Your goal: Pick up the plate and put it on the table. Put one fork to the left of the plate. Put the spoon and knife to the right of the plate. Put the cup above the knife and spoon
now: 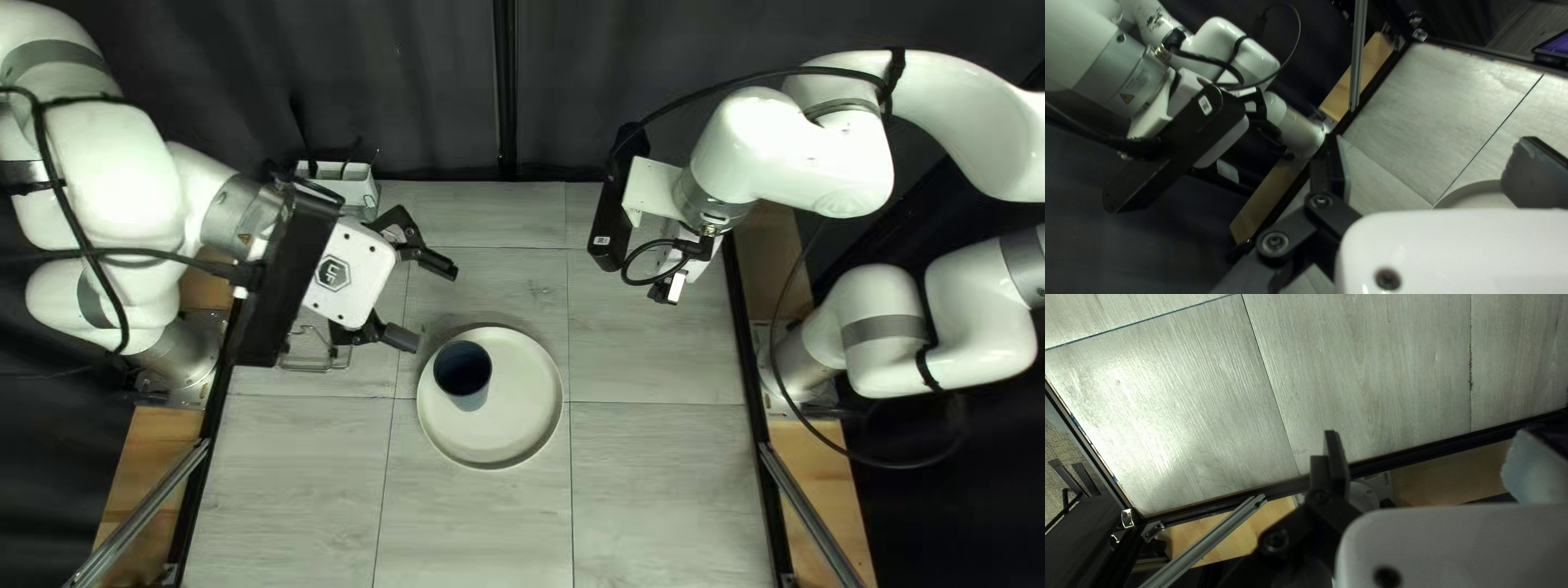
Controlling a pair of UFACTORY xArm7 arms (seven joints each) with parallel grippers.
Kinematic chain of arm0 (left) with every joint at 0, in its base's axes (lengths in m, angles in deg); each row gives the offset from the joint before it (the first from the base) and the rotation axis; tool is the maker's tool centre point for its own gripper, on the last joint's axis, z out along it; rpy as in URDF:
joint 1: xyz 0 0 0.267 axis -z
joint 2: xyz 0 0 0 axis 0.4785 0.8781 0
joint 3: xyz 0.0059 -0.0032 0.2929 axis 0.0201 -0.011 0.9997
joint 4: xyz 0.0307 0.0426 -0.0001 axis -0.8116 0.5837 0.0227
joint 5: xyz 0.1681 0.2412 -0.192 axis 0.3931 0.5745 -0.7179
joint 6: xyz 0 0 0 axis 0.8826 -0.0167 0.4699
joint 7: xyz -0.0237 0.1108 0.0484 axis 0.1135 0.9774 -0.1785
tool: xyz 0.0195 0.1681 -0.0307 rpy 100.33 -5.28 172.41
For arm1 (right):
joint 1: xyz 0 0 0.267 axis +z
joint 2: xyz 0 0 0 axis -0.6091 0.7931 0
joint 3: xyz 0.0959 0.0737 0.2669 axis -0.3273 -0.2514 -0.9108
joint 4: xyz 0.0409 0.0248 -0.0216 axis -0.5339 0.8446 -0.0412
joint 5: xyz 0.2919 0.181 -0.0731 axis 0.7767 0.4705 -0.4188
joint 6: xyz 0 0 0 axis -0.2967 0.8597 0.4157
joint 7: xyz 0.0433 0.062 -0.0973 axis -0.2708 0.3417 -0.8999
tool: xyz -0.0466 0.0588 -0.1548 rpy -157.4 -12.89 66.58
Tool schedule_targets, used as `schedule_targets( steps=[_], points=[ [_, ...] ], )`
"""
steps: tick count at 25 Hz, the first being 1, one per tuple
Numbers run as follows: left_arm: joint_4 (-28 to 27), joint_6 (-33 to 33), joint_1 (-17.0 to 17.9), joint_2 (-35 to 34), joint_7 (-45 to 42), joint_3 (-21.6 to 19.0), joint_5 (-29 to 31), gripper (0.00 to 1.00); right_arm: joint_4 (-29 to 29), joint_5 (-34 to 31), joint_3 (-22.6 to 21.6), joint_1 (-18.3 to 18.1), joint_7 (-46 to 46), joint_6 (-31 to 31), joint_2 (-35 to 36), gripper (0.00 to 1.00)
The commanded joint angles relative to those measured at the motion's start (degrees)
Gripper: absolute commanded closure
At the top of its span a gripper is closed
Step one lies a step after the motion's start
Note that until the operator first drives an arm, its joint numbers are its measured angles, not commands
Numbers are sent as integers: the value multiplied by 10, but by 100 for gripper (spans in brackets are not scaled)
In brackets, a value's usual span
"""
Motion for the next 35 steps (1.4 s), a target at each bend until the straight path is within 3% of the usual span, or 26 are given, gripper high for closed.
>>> schedule_targets(
  steps=[1, 6, 10, 16, 25, 29, 32, 35],
  points=[
    [4, -22, -15, -25, 17, 26, 8, 0, 0, 0, 0, 0, 0, 0, 0, 0],
    [-19, -2, -8, 2, 27, 1, -13, 0, 0, 0, 0, 0, 0, 0, 0, 0],
    [-67, 38, -7, 31, 90, -33, -76, 0, 0, 0, 0, 0, 0, 0, 0, 0],
    [-133, 66, 15, 60, 162, -46, -117, 0, 0, 0, 0, 0, 0, 0, 0, 0],
    [-88, 53, 15, 92, 88, -48, -43, 0, 0, 0, 0, 0, 0, 0, 0, 0],
    [-73, 12, -10, 25, 145, -23, -49, 0, 0, 0, 0, 0, 0, 0, 0, 0],
    [-96, -9, -16, -43, 259, -6, -113, 0, 0, 0, 0, 0, 0, 0, 0, 0],
    [-96, -9, -16, -43, 259, -6, -113, 0, 0, 0, 0, 0, 0, 0, 0, 0]
  ],
)
